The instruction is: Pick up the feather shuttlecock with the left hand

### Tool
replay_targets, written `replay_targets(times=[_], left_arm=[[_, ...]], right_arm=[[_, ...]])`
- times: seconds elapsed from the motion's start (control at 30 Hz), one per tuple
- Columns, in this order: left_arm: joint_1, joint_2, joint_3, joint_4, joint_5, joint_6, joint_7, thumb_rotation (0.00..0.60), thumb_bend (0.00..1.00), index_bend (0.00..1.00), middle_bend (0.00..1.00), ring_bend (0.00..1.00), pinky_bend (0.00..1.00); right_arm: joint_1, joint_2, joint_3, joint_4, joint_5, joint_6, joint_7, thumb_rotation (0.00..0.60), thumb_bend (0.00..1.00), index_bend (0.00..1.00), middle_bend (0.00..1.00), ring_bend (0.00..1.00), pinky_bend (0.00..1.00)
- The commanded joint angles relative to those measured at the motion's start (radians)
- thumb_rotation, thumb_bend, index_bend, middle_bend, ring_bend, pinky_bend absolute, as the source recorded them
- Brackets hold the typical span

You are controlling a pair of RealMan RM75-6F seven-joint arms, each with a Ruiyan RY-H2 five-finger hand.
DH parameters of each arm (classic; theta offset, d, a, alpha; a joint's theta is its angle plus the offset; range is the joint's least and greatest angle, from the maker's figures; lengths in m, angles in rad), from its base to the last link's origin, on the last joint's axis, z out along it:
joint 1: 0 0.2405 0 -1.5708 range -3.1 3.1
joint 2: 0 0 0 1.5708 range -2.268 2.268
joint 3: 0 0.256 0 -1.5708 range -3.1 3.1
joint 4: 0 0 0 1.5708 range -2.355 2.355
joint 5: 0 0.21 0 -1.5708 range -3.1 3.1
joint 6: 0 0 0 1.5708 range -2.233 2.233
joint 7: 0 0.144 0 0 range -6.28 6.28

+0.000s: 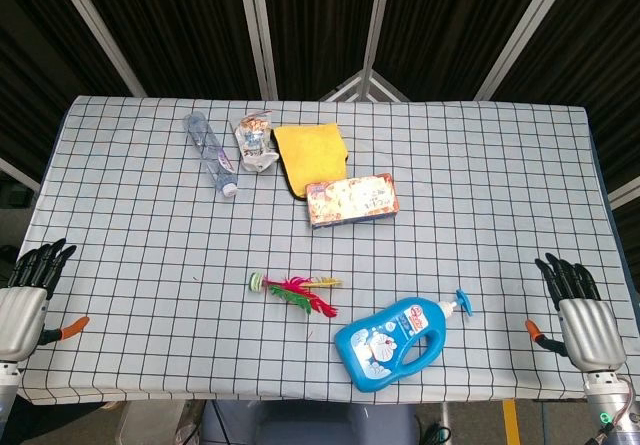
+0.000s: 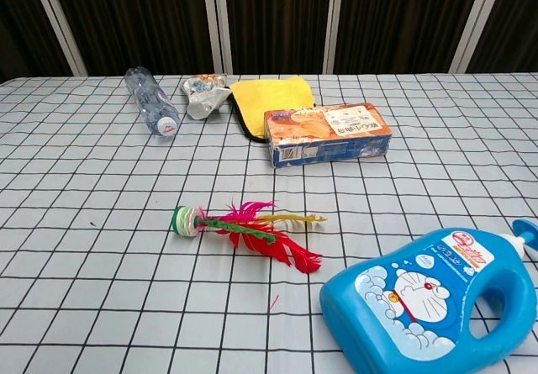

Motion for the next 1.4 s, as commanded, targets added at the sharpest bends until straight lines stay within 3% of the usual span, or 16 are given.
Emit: replay_targets(times=[0.03,0.33,0.5,0.67,0.83,1.0,1.1,1.4], left_arm=[[0.000,0.000,0.000,0.000,0.000,-0.001,0.000,0.600,0.12,0.00,0.00,0.00,0.00],[-0.001,0.001,0.002,0.001,0.010,-0.005,0.003,0.600,0.12,0.00,0.00,0.00,0.00],[-0.032,0.004,0.013,0.024,0.075,-0.024,0.017,0.600,0.12,0.00,0.00,0.00,0.00],[-0.108,0.014,0.018,0.031,0.183,-0.084,0.076,0.600,0.15,0.05,0.00,0.00,0.00],[-0.206,-0.009,0.009,-0.037,0.233,-0.209,0.153,0.600,0.21,0.15,0.00,0.00,0.00],[-0.283,-0.086,-0.020,-0.093,0.219,-0.329,0.262,0.600,0.28,0.25,0.00,0.00,0.00],[-0.328,-0.183,-0.047,-0.106,0.163,-0.415,0.352,0.600,0.33,0.31,0.00,0.00,0.00],[-0.414,-0.440,-0.108,-0.047,0.021,-0.530,0.560,0.600,0.38,0.37,0.00,0.00,0.00]], right_arm=[[0.000,0.000,0.000,0.000,0.000,0.000,0.000,0.600,0.33,0.00,0.00,0.00,0.00],[0.000,0.000,0.001,-0.001,0.000,0.001,-0.001,0.600,0.33,0.00,0.00,0.00,0.00],[0.001,-0.002,0.001,-0.001,0.002,-0.002,-0.005,0.600,0.33,0.00,0.00,0.00,0.00],[0.002,-0.003,0.002,-0.001,0.003,-0.003,-0.003,0.600,0.33,0.00,0.00,0.00,0.00],[0.004,-0.003,0.002,-0.002,0.004,-0.007,0.001,0.600,0.33,0.00,0.00,0.00,0.00],[0.003,-0.002,0.003,-0.001,0.007,-0.006,0.006,0.600,0.33,0.00,0.00,0.00,0.00],[0.001,0.001,0.004,-0.001,0.010,-0.004,0.014,0.600,0.33,0.00,0.00,0.00,0.00],[-0.002,0.007,0.004,-0.003,0.015,-0.006,0.034,0.600,0.33,0.00,0.00,0.00,0.00]])
